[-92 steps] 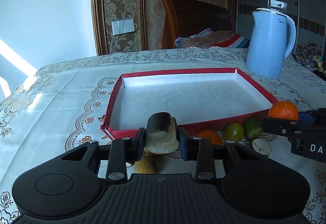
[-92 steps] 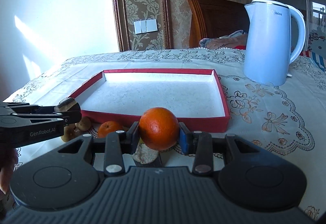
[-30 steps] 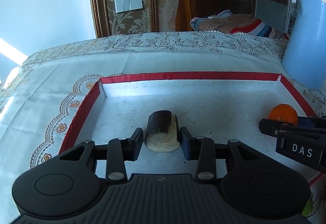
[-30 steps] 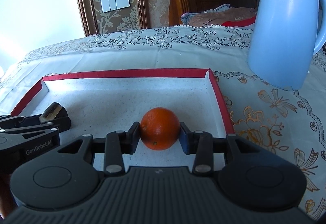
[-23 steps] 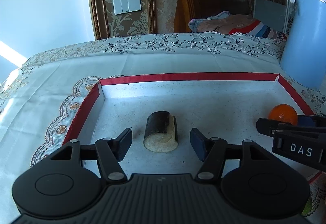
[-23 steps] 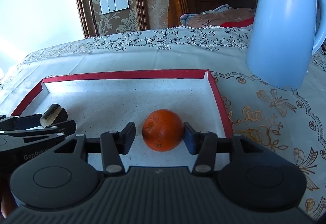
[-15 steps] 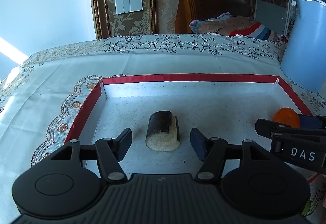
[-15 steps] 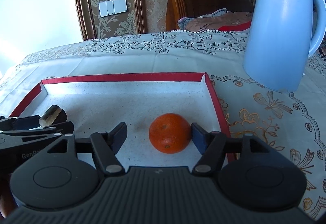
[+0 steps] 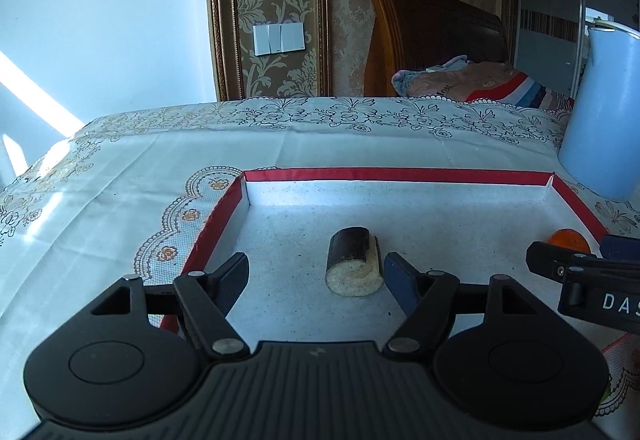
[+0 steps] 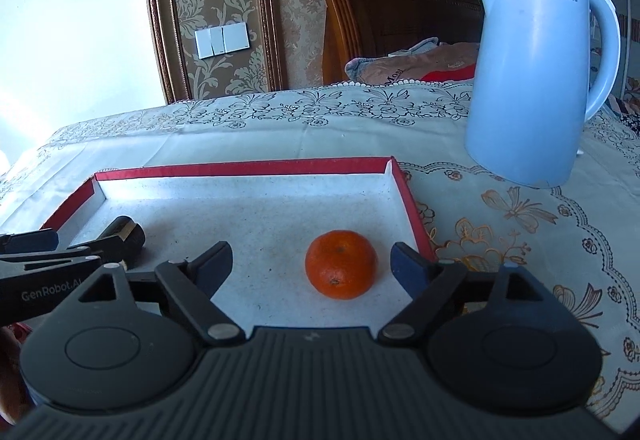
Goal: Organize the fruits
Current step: 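Withdraw both grippers from the tray back toward the remaining fruits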
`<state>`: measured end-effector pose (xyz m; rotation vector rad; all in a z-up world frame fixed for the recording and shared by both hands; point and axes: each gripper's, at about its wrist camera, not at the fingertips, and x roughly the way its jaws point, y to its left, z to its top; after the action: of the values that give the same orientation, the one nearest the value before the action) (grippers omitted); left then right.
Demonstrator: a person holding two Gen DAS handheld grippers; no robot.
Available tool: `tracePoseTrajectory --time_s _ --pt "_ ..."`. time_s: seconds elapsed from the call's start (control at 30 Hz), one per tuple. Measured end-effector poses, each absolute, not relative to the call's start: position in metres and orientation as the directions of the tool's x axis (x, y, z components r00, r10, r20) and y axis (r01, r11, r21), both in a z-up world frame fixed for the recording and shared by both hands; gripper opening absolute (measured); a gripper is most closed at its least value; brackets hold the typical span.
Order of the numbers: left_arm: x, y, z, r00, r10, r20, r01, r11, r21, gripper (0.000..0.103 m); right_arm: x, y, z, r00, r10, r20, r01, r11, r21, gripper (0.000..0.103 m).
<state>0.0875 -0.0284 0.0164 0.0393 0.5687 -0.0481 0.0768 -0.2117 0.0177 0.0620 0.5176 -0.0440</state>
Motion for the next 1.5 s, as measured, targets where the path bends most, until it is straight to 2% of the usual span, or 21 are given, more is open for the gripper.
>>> tracePoseTrajectory --time_s 0.2,0.47,0.63,1.0,1.1,1.2,1.5 --pt "0.067 -0.021 0.021 0.863 -0.025 -0.505 0.042 0.999 0.023 0.074 0.064 -0.216 0.019 0.876 -0.020 -0.481 0.061 0.996 0.068 0.087" --pt "0.037 -0.002 0.025 0.876 -0.064 -0.479 0.052 0.998 -0.038 0.075 0.050 -0.219 0.020 0.881 -0.016 -0.473 0.063 0.994 0.084 0.087" --pt "0.022 0.002 0.025 0.891 -0.056 -0.451 0.056 0.998 -0.014 0.075 0.033 -0.214 0.021 0.891 -0.009 -0.454 0.043 0.997 0.065 0.087" --pt "-0.005 0.025 0.020 0.892 -0.091 -0.443 0.074 0.996 -0.056 0.078 -0.023 -0.209 0.010 0.892 0.043 -0.450 -0.023 0.999 0.050 0.087" --pt "-0.016 0.030 0.018 0.902 -0.070 -0.426 0.060 0.997 -0.038 0.078 -0.039 -0.209 0.011 0.897 0.065 -0.438 -0.041 0.997 0.063 0.087" --pt "-0.028 0.033 0.016 0.909 -0.074 -0.410 0.071 0.997 -0.022 0.078 -0.054 -0.210 0.010 0.904 0.081 -0.419 -0.054 0.996 0.075 0.092" --pt "-0.040 0.017 0.009 0.906 -0.081 -0.415 0.127 0.988 0.084 0.079 -0.060 -0.209 0.007 0.911 0.065 -0.408 -0.049 0.998 0.050 0.092"
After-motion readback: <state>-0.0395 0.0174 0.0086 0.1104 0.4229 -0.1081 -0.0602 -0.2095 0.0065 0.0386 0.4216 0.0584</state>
